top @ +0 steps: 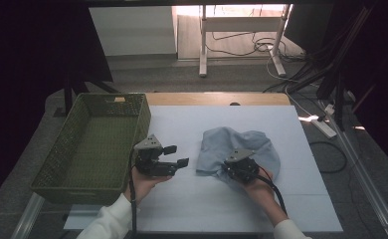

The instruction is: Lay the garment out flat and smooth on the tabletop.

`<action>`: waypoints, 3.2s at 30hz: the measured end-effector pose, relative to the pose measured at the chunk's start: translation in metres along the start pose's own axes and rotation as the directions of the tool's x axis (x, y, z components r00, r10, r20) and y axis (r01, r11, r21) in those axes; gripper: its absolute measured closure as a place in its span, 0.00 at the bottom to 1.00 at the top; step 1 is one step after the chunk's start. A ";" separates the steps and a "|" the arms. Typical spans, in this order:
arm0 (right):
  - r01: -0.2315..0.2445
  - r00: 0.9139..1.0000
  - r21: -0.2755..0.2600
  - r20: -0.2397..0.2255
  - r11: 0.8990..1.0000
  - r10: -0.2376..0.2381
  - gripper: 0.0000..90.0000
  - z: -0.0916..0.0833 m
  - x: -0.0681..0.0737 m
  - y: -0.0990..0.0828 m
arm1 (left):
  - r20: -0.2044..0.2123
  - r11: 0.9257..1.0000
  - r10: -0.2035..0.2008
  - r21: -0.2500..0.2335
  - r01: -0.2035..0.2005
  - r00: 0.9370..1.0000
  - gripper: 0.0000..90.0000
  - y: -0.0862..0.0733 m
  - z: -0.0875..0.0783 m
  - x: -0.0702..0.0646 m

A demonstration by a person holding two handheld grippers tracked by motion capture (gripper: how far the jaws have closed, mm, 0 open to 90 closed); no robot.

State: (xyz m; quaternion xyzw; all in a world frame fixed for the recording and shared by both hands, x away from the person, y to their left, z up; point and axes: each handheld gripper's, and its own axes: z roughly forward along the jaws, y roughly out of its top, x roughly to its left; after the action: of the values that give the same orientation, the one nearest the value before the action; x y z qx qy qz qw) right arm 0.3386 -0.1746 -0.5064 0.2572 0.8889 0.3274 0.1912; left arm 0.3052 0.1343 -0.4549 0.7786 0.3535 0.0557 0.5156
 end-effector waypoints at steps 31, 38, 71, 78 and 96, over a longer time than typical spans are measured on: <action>0.072 0.986 -0.015 -0.149 0.997 -0.074 0.48 0.036 0.039 0.038 | -0.006 1.000 -0.006 -0.008 0.006 1.000 0.31 0.000 -0.002 0.001; 0.057 0.989 0.040 -0.139 0.998 -0.051 0.47 0.051 0.032 0.039 | -0.008 1.000 -0.005 -0.011 0.005 1.000 0.31 0.000 -0.003 0.002; -0.073 0.965 -0.001 -0.253 0.997 0.070 0.94 0.036 0.016 0.039 | -0.006 1.000 -0.008 -0.015 0.008 1.000 0.31 0.000 -0.004 0.003; -0.074 0.952 -0.032 -0.299 0.997 0.062 0.94 0.024 0.024 0.038 | -0.007 1.000 -0.002 -0.015 0.002 1.000 0.31 0.001 -0.005 0.004; -0.051 0.904 -0.077 -0.428 0.996 0.013 0.94 -0.003 0.060 0.033 | -0.004 1.000 0.000 -0.028 0.000 1.000 0.31 0.003 -0.007 0.003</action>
State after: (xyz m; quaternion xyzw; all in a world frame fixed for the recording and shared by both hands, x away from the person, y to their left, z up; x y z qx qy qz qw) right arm 0.3001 -0.1199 -0.4921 0.1851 0.8898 0.4170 -0.0024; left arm 0.3058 0.1406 -0.4495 0.7711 0.3539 0.0623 0.5257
